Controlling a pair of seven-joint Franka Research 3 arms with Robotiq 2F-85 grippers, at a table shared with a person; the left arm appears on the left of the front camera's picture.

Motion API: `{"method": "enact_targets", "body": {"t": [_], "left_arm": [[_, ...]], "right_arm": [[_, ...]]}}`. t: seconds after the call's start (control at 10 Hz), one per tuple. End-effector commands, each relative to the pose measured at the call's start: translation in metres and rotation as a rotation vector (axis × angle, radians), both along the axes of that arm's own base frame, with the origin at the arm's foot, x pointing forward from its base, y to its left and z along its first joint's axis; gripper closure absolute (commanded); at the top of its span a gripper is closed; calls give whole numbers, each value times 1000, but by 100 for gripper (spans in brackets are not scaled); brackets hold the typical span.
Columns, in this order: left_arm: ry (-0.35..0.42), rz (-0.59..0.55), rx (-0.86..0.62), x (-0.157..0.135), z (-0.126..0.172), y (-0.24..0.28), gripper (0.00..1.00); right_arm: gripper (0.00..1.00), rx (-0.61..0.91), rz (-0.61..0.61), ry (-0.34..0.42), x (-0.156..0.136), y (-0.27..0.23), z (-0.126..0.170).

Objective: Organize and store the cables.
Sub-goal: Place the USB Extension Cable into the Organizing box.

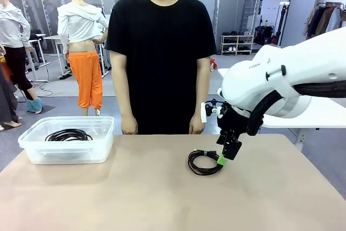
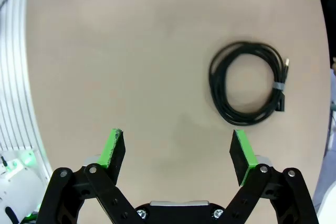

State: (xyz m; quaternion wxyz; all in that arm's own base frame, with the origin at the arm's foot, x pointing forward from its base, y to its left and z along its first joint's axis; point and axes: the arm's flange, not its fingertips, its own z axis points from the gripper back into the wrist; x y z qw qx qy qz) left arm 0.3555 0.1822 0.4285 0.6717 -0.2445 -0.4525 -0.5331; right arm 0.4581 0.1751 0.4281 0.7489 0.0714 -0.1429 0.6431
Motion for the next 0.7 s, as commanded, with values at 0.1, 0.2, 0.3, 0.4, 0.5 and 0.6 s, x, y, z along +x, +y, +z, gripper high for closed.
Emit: {"method": "enact_targets", "body": {"t": [0.1,0.2,0.3,0.4,0.5,0.6], "left_arm": [[0,26,-5,-1,1,-4,0],[0,26,-5,-1,1,-4,0],[0,26,-5,-1,1,-4,0],[0,26,-5,-1,1,-4,0],[0,26,-5,-1,1,-4,0],[0,26,-5,-1,1,-4,0]], "right_arm": [[0,24,-46,-40,12,6,-15],[0,-2,-12,-7,10,-1,-6],[0,-2,-12,-7,10,-1,-6],[0,-2,-12,-7,10,-1,-6],[0,-2,-12,-7,10,-1,-6],[0,7,-14,-13,13,0,-10]]}}
